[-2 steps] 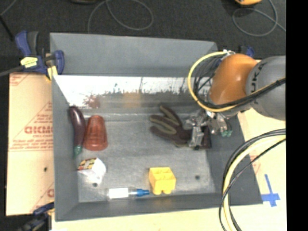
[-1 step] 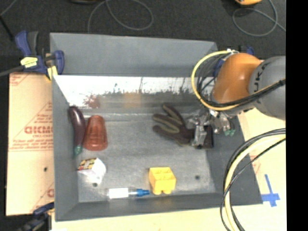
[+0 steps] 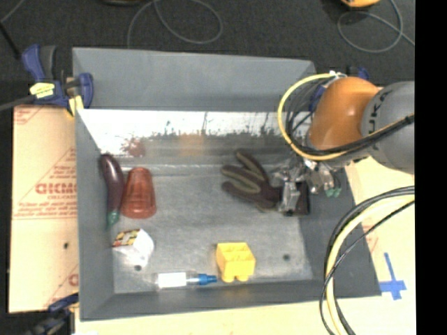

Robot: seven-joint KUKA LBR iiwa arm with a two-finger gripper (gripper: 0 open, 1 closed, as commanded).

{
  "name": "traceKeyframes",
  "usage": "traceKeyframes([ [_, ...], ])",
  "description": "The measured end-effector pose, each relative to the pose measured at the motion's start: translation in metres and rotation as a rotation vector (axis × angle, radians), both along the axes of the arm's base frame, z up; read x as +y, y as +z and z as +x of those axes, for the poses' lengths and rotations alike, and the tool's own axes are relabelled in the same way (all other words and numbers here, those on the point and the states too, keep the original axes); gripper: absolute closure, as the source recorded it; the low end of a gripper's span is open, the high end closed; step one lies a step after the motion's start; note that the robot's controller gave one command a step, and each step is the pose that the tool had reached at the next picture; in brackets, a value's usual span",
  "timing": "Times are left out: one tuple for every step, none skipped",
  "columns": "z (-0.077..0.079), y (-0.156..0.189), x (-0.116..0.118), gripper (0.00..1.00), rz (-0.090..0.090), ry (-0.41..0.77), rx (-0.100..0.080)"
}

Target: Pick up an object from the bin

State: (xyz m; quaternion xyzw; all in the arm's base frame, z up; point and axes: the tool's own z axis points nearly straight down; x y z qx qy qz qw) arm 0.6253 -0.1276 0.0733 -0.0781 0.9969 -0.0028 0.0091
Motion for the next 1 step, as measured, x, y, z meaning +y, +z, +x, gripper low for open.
traceKeyframes([
  [-0.0039,0.1243,0.0049,1.0,-0.002,0.038,-0.005],
])
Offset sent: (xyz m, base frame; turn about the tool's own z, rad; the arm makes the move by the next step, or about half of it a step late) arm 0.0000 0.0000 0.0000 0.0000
